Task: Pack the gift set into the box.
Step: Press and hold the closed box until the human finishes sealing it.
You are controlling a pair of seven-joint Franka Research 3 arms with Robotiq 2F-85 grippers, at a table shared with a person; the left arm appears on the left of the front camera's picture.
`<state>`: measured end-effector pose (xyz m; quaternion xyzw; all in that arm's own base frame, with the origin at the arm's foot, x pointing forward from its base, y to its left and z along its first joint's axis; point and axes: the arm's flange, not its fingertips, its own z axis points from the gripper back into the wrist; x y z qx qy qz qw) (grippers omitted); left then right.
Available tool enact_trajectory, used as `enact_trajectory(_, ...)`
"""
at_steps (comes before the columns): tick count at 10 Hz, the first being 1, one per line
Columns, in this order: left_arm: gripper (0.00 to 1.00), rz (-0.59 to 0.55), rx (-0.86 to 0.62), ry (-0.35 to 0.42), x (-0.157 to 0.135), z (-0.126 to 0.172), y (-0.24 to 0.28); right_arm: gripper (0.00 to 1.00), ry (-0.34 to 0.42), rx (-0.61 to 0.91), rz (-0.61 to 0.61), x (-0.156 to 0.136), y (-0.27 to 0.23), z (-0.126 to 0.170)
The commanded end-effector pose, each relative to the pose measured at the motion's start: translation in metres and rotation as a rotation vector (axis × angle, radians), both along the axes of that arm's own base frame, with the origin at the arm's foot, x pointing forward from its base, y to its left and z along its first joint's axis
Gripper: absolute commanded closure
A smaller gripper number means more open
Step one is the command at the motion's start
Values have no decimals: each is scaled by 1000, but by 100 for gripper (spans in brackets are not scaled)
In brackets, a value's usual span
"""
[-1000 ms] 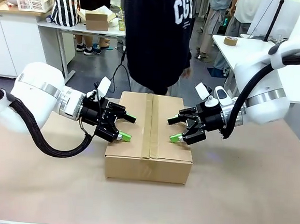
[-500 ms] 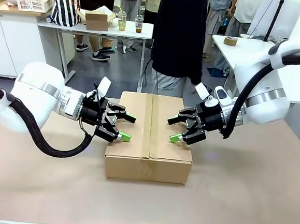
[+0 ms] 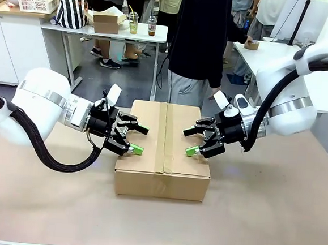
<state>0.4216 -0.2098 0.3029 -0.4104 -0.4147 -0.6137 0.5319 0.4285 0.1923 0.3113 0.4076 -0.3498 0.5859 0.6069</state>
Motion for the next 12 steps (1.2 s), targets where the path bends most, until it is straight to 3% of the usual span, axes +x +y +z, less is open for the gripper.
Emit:
enact_trajectory(1, 0, 1, 3, 4, -1, -2, 0, 0, 5, -1, -6, -1, -1, -3)
enact_trajectory(12, 0, 1, 3, 4, -1, -2, 0, 0, 5, -1, -6, -1, -1, -3)
